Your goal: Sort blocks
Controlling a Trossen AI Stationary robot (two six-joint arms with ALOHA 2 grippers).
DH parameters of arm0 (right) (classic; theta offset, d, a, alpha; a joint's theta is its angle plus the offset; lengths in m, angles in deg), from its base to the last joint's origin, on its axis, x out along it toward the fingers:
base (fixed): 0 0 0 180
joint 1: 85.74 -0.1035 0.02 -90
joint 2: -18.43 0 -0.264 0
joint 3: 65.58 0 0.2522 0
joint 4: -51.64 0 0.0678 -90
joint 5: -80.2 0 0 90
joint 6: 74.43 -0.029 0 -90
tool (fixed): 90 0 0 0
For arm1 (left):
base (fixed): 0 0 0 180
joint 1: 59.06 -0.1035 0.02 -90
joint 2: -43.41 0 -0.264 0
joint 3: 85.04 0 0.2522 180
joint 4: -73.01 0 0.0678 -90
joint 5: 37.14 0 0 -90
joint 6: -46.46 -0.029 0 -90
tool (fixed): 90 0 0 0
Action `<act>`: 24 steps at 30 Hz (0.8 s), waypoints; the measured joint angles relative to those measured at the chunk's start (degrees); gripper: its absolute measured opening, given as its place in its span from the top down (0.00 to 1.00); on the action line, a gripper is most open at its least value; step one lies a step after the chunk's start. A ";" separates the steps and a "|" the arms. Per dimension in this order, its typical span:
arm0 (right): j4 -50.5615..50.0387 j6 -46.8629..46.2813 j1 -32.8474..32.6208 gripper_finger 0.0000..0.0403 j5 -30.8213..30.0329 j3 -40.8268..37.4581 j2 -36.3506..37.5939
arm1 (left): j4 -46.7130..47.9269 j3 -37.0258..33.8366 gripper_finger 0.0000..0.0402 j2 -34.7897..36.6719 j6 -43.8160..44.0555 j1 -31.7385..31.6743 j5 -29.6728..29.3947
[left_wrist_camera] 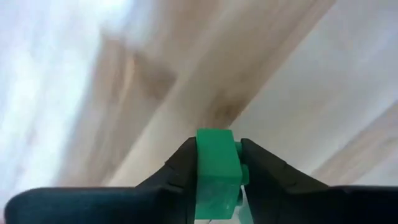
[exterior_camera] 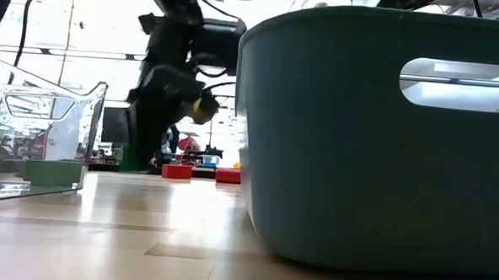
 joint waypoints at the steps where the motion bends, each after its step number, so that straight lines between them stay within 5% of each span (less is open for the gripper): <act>1: -0.01 0.00 0.00 0.39 0.00 0.00 0.00 | 0.93 1.46 0.78 0.00 -0.92 -0.42 0.00; 9: -0.60 -0.07 0.12 0.39 0.00 -0.50 -0.02 | 14.99 18.19 0.74 0.00 -6.14 -0.66 -0.98; 16: -0.52 -0.61 0.37 0.39 0.02 -0.50 -0.02 | 24.77 33.38 0.76 0.11 -2.03 7.58 5.92; 24: -0.50 -1.11 0.37 0.39 0.02 -0.50 -0.02 | 34.62 31.04 0.75 0.09 8.49 21.22 0.17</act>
